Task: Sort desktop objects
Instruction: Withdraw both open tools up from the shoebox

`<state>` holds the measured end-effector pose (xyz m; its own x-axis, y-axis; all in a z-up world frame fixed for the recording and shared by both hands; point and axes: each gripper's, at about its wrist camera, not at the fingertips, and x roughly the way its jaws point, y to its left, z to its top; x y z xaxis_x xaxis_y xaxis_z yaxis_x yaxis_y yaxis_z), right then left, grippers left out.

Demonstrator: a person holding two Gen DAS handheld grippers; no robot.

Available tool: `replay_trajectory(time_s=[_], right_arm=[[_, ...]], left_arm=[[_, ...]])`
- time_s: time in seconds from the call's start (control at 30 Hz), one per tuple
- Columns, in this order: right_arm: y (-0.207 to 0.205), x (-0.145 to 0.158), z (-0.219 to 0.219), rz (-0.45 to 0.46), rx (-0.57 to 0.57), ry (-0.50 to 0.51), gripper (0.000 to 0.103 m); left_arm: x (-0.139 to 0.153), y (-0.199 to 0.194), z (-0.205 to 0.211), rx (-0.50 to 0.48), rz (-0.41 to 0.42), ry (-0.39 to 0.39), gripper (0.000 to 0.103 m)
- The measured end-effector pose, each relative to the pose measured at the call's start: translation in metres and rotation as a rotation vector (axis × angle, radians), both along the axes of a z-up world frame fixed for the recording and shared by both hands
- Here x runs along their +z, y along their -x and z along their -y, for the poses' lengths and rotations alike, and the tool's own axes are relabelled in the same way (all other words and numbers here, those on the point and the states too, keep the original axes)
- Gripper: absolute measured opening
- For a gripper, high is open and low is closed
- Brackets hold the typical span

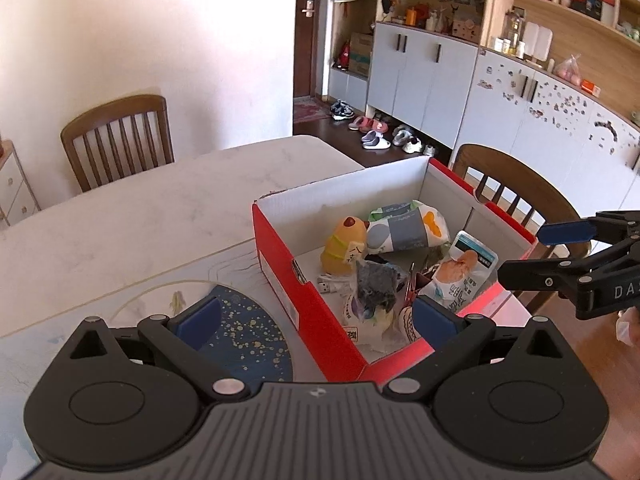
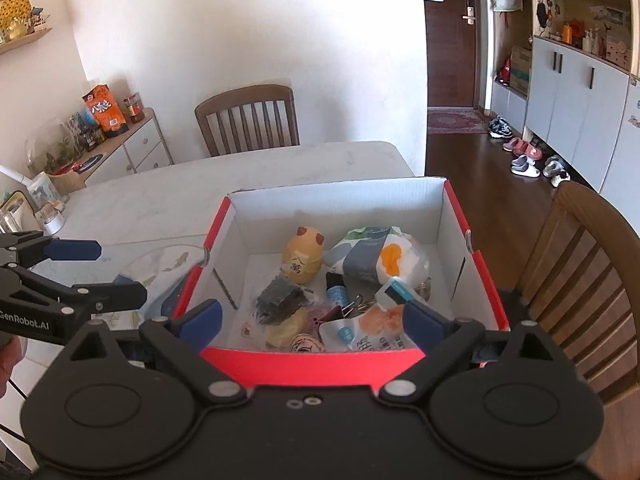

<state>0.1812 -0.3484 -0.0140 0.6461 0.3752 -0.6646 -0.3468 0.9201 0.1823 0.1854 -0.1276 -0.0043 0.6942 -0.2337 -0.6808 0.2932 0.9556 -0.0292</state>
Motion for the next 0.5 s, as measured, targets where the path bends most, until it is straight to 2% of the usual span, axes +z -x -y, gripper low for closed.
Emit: replay_trajectory(time_s=[0.23,0.5], right_arm=[[0.021,-0.002,-0.008,0.006,-0.036,0.001,0.101],[0.036,-0.001,-0.015,0.007,-0.071,-0.002,0.101]], left_arm=[[-0.002,0.008,-0.006,-0.053,-0.008,0.018,0.102],[-0.005,0.016,-0.009,-0.073,0.004,0.006,0.102]])
